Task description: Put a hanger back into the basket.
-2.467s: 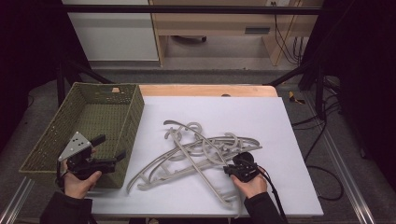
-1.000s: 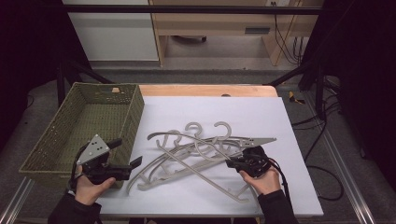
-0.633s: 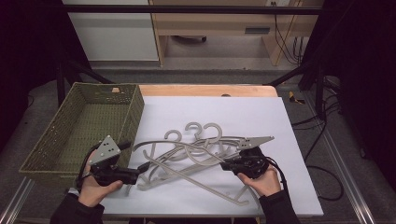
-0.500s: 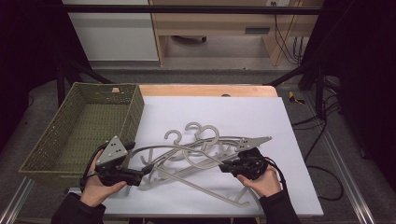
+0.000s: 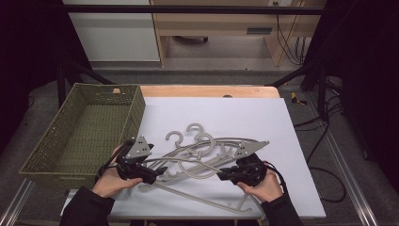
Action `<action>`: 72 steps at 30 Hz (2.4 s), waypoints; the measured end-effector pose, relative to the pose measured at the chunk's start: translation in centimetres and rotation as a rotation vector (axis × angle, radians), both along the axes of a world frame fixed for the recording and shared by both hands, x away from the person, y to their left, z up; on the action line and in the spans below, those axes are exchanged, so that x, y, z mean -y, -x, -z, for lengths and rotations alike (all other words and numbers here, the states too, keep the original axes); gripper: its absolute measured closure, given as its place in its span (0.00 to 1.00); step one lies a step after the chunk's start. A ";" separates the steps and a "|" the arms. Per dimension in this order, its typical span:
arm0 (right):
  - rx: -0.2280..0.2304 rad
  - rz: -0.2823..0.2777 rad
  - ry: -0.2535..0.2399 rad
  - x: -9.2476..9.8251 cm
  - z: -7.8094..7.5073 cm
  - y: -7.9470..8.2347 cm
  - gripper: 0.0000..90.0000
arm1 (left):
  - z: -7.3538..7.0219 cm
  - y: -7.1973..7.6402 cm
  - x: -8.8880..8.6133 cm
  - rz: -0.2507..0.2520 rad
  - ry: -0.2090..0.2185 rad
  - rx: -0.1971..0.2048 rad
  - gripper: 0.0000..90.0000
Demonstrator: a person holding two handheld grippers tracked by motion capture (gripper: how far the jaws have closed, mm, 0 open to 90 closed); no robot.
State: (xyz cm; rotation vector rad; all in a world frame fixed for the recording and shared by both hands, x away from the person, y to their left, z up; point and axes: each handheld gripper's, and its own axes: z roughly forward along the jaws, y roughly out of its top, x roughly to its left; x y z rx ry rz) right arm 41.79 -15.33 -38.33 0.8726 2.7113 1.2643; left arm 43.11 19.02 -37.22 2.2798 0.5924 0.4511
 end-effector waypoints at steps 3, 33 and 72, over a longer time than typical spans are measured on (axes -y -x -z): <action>0.003 -0.023 0.003 -0.2 0.1 0.0 0.91 | 0.4 0.1 0.2 0.025 -0.040 -0.001 0.22; -0.036 -0.108 0.026 -1.4 1.2 -0.1 0.90 | 2.6 1.7 2.4 0.154 -0.261 0.059 0.84; 0.343 0.305 -0.242 4.4 -1.6 0.4 0.29 | -0.4 2.4 1.4 -0.083 -0.099 0.054 0.91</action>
